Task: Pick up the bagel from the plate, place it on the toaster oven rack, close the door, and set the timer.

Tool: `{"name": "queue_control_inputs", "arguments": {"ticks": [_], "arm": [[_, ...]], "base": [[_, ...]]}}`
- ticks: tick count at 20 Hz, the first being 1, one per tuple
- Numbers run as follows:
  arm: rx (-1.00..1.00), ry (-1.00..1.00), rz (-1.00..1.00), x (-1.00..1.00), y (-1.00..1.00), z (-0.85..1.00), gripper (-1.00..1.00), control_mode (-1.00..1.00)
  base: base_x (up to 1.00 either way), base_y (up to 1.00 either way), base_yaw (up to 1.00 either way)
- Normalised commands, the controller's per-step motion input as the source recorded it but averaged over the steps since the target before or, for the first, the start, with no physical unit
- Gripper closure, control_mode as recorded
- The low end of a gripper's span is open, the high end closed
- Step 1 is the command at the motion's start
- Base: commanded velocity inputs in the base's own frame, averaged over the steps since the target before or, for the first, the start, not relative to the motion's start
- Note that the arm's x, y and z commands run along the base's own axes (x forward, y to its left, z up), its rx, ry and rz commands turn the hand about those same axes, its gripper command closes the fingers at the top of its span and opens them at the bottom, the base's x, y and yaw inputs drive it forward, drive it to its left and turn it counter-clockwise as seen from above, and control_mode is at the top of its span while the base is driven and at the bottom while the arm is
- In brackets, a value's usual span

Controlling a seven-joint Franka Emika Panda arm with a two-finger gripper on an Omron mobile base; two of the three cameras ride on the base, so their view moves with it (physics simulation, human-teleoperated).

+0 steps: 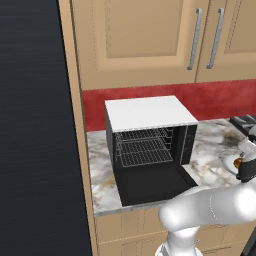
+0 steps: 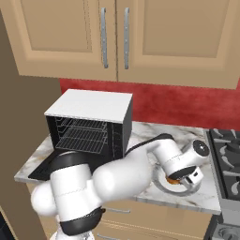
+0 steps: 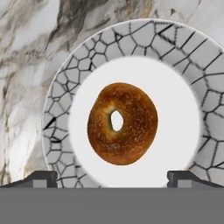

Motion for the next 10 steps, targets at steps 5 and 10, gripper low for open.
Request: {"name": "queue_control_inputs", "arguments": {"ticks": [5,10], "arm": [[0.02,0.0,0.0,0.11,-0.18,-0.08,-1.0,-1.0],[0.02,0.0,0.0,0.02,-0.16,-0.13,-1.0,-1.0]], "base": [[0.0,0.0,0.0],[0.0,0.0,0.0]]}}
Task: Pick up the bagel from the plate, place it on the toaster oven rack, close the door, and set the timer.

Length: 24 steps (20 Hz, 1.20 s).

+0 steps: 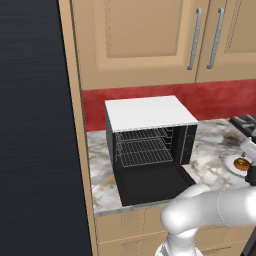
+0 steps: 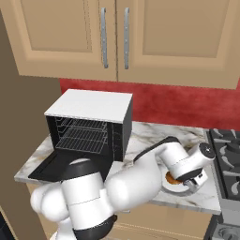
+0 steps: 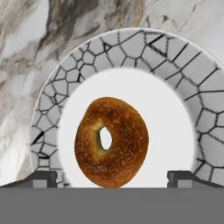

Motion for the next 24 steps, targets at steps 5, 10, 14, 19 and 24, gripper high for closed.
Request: {"name": "queue_control_inputs", "arguments": {"ticks": [5,10,14,19,24], "arm": [[0.02,0.0,0.0,0.0,-0.04,-0.12,-1.0,-1.0],[0.0,0.0,0.0,-0.01,0.08,-0.14,-1.0,-1.0],[0.0,0.0,0.0,0.0,0.27,-0.09,-1.0,-1.0],[0.0,0.0,0.0,0.0,0.19,-0.07,-1.0,-1.0],[0.0,0.0,0.0,0.0,0.06,-0.1,-1.0,-1.0]], "base": [[0.0,0.0,0.0],[0.0,0.0,0.0],[0.0,0.0,0.0],[0.0,0.0,0.0],[0.0,0.0,0.0]]}}
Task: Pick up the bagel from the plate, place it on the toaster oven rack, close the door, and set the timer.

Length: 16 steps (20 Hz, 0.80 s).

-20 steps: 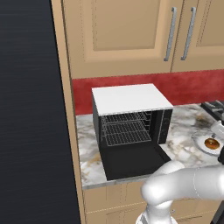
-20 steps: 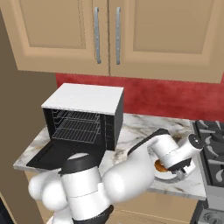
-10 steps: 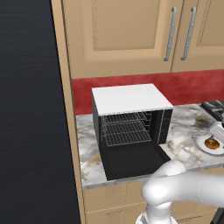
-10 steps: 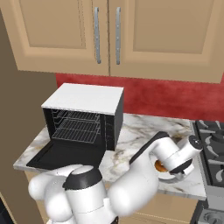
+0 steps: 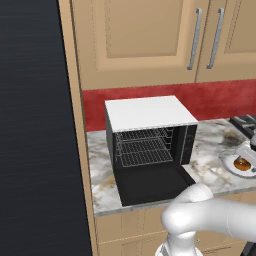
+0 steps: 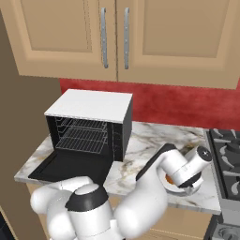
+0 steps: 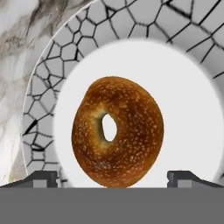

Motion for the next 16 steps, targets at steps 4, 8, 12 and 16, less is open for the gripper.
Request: {"name": "queue_control_inputs", "arguments": {"ticks": [4,8,12,16], "arm": [[0.0,0.0,0.0,0.0,0.0,-0.08,-1.0,-1.0],[0.0,0.0,0.0,0.0,0.0,-0.02,-1.0,-1.0],[0.0,0.0,0.0,0.0,0.0,0.0,-1.0,-1.0],[0.02,0.0,0.0,0.0,-0.01,0.0,-1.0,-1.0]], "base": [[0.0,0.0,0.0],[0.0,0.0,0.0],[0.0,0.0,0.0],[0.0,0.0,0.0]]}}
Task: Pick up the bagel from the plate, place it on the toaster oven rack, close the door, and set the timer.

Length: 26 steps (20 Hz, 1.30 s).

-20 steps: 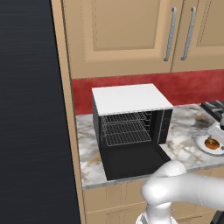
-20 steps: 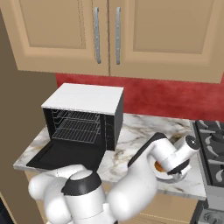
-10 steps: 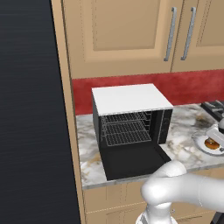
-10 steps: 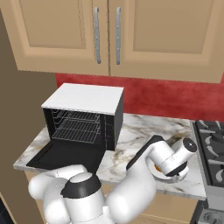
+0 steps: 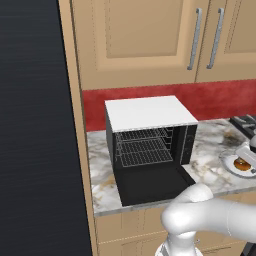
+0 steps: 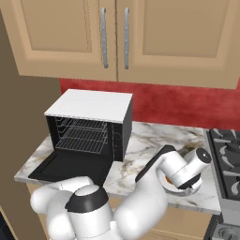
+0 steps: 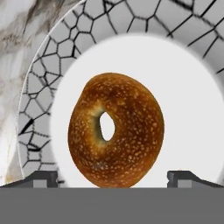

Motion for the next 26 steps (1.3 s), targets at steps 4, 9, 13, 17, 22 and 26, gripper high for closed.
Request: {"name": "queue_control_inputs", "arguments": {"ticks": [4,9,13,17,22,26], "arm": [[0.02,0.0,-0.03,0.0,-0.03,0.0,-1.0,-1.0],[0.02,0.0,-0.08,0.01,-0.03,0.0,-1.0,-1.0],[0.02,0.0,-0.09,0.1,-0.02,0.0,-1.0,-1.0],[0.03,0.0,-0.08,0.08,0.0,0.0,-1.0,-1.0],[0.03,0.0,-0.07,0.0,0.0,0.0,-1.0,-1.0],[0.02,0.0,-0.08,0.0,-0.04,0.0,-1.0,-1.0]], "base": [[0.0,0.0,0.0],[0.0,0.0,0.0],[0.0,0.0,0.0],[0.0,0.0,0.0],[0.0,0.0,0.0],[0.0,0.0,0.0]]}}
